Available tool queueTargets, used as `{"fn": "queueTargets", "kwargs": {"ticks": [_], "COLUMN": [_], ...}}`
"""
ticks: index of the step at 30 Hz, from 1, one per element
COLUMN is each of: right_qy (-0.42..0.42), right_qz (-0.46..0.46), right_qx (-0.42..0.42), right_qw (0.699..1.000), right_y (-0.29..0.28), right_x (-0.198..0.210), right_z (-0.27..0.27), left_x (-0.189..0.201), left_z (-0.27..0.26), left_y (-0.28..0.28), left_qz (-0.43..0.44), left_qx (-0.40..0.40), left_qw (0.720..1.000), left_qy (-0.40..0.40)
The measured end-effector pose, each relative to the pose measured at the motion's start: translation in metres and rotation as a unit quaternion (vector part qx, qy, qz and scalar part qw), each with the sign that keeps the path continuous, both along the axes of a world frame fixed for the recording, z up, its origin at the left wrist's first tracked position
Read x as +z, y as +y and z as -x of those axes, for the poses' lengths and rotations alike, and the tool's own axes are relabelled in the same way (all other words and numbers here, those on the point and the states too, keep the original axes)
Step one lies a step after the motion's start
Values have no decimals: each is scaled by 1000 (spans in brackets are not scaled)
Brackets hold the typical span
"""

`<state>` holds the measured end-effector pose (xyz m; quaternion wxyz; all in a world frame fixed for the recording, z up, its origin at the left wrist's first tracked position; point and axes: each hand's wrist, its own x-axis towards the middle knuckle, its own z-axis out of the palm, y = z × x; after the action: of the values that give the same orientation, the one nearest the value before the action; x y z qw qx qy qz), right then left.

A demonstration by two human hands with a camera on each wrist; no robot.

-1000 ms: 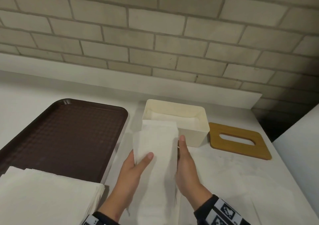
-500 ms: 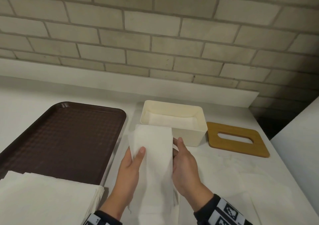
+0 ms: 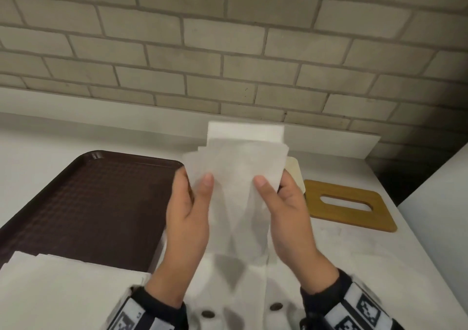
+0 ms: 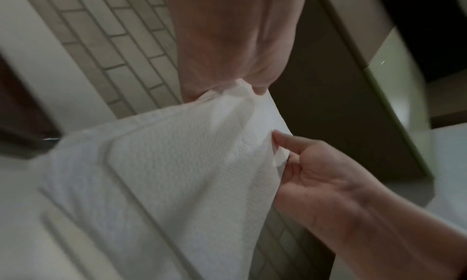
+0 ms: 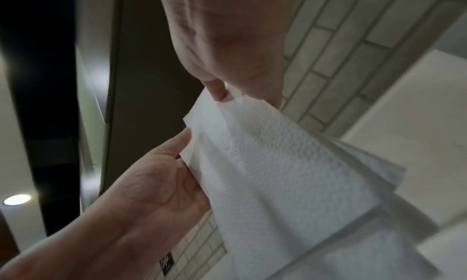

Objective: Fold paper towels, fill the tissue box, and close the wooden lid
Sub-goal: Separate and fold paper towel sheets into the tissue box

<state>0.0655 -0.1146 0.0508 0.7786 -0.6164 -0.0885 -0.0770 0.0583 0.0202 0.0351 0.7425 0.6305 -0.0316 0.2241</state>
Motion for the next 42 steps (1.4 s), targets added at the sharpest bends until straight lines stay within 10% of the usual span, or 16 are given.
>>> {"fn": "queueTargets", "kwargs": {"ticks": [13,22,31,42], "right_qy": [66,3,37,35], "right_qz": [-2,-32,-39,-47], "right_qx": [-76,-90,-37,-58], "right_qw": [995,995,998,997], "right_y": [-25,-59,-24,-8], "right_x": [-27,10,-9,-21], "right_z": [-10,-5,-14,-18], "left_x": [-25,-18,5,-11], "left_z": [-10,-26,-21,-21], "left_y": [0,46,-13,-25], "left_qz": [17,-63,26,-5], "left_qx": [-9,242,-87,-70], "left_qw": [997,967,993,996], "left_qy": [80,43,77,57]}}
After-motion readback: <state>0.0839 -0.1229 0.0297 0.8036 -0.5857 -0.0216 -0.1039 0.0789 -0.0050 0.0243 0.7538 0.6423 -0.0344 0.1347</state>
